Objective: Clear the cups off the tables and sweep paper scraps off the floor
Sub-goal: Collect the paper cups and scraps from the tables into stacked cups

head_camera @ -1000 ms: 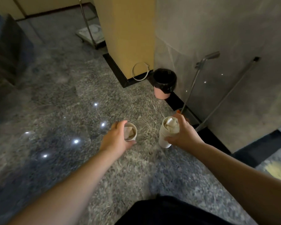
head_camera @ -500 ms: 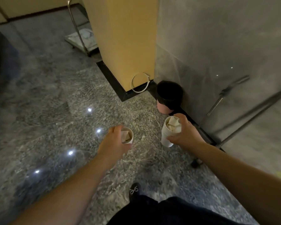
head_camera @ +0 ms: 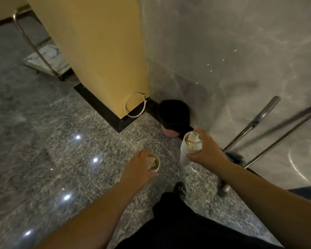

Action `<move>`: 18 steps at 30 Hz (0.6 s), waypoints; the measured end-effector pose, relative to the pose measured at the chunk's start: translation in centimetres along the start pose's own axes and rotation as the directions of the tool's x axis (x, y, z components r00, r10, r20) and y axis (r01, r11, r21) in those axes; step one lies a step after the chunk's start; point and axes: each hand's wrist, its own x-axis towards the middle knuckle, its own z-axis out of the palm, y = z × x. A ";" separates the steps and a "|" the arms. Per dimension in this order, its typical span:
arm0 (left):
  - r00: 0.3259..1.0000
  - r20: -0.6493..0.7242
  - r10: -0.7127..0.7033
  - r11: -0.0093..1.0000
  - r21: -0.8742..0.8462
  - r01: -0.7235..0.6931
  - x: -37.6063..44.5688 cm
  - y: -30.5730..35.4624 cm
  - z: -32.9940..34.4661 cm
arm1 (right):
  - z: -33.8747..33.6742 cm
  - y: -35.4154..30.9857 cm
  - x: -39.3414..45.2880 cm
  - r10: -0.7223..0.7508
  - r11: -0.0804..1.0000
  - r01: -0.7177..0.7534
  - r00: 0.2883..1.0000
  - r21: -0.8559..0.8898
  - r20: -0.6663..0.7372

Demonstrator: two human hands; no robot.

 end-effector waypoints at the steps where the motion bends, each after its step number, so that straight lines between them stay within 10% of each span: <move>1: 1.000 0.021 0.007 1.000 0.016 -0.007 1.8 0.1 -0.4 | -0.3 -0.1 1.6 -0.004 1.000 0.004 1.000 0.006 -0.010; 18: 0.980 0.127 0.153 0.971 0.165 -0.173 27.3 2.0 -7.3 | -4.7 -2.1 25.5 0.013 0.999 -0.016 0.993 -0.032 -0.113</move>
